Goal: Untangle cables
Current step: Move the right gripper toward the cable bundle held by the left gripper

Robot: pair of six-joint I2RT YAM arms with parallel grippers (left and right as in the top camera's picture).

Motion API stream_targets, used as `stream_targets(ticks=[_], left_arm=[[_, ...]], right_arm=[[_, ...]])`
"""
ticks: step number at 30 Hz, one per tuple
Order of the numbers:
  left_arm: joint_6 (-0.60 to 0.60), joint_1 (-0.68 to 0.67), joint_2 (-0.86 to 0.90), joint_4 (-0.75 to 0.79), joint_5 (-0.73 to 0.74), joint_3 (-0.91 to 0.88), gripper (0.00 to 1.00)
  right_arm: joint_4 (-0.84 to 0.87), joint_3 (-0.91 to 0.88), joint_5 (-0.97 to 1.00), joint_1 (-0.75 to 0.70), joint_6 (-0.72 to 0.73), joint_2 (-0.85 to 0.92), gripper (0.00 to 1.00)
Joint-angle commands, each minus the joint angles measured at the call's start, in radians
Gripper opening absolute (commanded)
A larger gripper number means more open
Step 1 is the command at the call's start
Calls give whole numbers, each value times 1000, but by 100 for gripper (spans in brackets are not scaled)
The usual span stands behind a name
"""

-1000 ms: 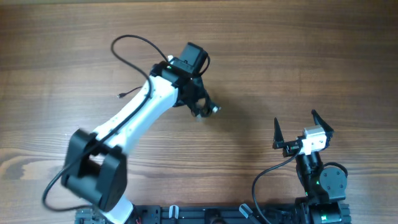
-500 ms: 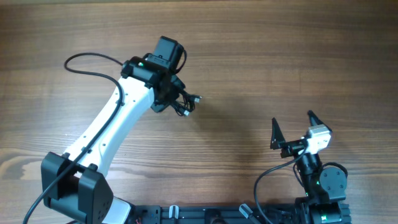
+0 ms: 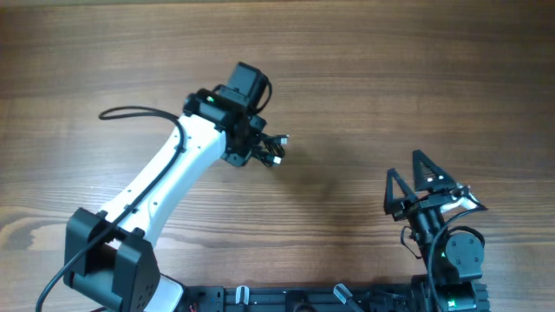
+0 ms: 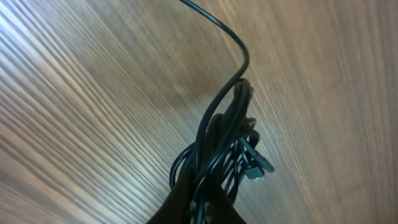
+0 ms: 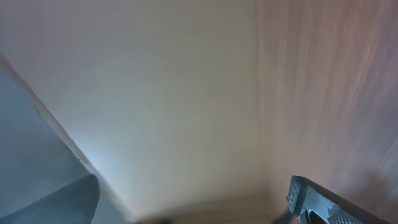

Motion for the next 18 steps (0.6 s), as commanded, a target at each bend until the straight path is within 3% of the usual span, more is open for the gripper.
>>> stream_targets(ticks=[1,5,7,8,10,18], left_arm=[[-75,-14,13,38,4,-46,7],[-74,-12,21,39,-1,-47,7],[-74,-12,21,48,-14,-47,7],[-74,-12,21,63,-14,-47,7],[-74,-12,21,77,-14,-47,7],[-75,-13,21,101,53,-47,4]], right_arm=[[51,-1,153,-4,241,6,100],[47,-1,156,-4,175,7,100],[47,-1,104,-4,-107,7,100],[29,-1,49,-4,-430,14,100],[3,0,-13,-4,-642,30,100],[-79,104,-152,-3,-786,277,100]])
